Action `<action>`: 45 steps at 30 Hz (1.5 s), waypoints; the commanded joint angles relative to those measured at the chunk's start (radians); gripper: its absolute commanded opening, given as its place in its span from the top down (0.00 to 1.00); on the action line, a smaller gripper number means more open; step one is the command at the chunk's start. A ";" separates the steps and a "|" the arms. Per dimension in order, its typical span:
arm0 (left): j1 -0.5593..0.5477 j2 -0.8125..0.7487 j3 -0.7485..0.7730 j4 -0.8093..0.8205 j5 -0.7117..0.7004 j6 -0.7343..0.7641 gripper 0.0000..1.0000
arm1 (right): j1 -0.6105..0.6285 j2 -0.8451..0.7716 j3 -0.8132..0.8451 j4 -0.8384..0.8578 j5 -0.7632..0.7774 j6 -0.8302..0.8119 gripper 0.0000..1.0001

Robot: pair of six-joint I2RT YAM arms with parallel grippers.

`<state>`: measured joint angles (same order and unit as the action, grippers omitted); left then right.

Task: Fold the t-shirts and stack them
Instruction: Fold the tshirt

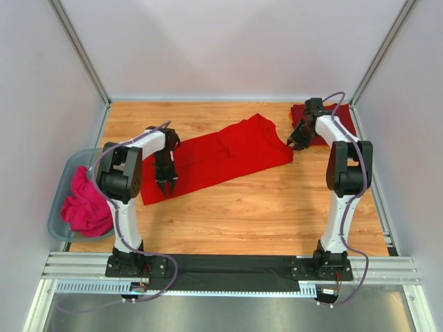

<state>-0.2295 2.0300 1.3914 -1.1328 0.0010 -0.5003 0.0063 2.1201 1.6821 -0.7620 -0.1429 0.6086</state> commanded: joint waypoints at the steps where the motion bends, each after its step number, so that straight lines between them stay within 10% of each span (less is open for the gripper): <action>1: -0.001 -0.080 -0.002 -0.035 0.054 -0.060 0.65 | 0.008 0.058 0.014 0.010 0.028 -0.015 0.70; 24: -0.022 -0.162 0.037 0.030 0.208 0.020 0.57 | 0.003 0.549 0.810 0.153 -0.205 0.080 0.69; 41: -0.034 -0.114 -0.353 0.324 0.396 -0.075 0.65 | 0.014 -0.037 0.050 0.268 -0.126 0.034 0.43; 45: -0.064 -0.171 -0.370 0.259 0.399 -0.070 0.66 | 0.012 0.017 0.103 0.192 -0.092 0.028 0.43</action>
<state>-0.2623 1.8862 1.0580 -0.9684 0.4152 -0.5636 0.0147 2.1010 1.7710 -0.5735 -0.2783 0.6537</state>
